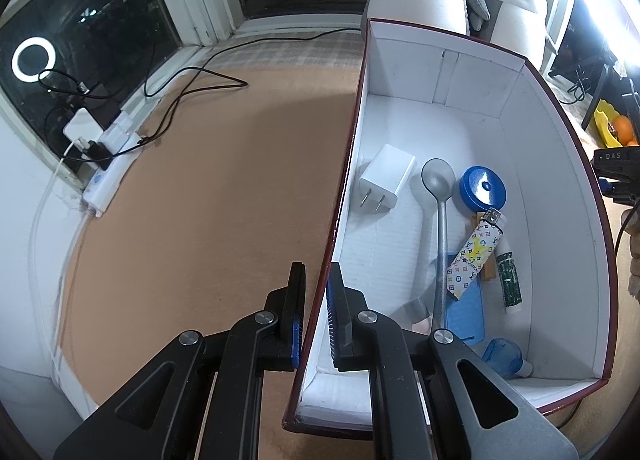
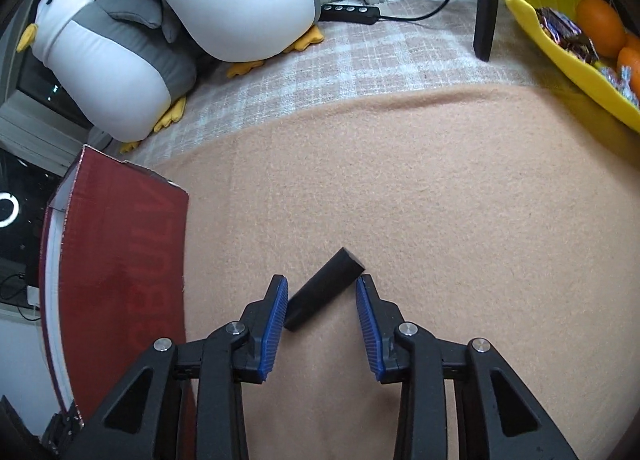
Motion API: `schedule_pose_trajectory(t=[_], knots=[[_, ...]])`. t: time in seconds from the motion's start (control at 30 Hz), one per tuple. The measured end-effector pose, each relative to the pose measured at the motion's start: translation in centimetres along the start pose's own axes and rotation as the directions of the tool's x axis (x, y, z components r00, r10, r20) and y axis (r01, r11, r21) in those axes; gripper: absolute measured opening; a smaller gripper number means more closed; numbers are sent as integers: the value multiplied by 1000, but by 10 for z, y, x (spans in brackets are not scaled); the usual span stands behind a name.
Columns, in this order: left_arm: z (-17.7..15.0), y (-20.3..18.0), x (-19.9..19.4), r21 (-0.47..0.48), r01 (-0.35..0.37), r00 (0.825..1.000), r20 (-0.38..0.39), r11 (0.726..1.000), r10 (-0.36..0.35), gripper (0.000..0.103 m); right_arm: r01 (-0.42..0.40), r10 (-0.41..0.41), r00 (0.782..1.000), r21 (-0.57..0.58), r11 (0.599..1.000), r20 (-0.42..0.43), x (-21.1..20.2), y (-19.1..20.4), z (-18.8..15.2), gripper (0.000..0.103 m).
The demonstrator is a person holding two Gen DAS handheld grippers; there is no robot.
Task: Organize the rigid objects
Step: 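Move the right gripper to the black cylinder and close on it, then carry the black cylinder over the box and release it with the right gripper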
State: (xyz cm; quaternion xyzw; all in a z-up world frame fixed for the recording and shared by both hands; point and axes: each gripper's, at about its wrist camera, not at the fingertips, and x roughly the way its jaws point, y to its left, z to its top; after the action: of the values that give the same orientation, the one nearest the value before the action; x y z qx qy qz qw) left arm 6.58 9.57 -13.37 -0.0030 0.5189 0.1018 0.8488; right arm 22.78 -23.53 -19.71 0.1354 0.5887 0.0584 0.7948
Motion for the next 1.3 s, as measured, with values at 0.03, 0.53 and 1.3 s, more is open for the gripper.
schedule_pose_trajectory(t=[0.03,0.53,1.3], knots=[[0,0,0,1,-1,1000,0,1000,1,9,9,-9,1000,-10,1000,1,1,2,1,31],[0,4,3,-25,34,999,-5,999,-34,9,115,-114,993,-146,983,19,11,20,6,15],[-6,17,-1,-42,130,991,30,991,-129,9,97,-70,987,-185,978,143,-63,38,-38,15]])
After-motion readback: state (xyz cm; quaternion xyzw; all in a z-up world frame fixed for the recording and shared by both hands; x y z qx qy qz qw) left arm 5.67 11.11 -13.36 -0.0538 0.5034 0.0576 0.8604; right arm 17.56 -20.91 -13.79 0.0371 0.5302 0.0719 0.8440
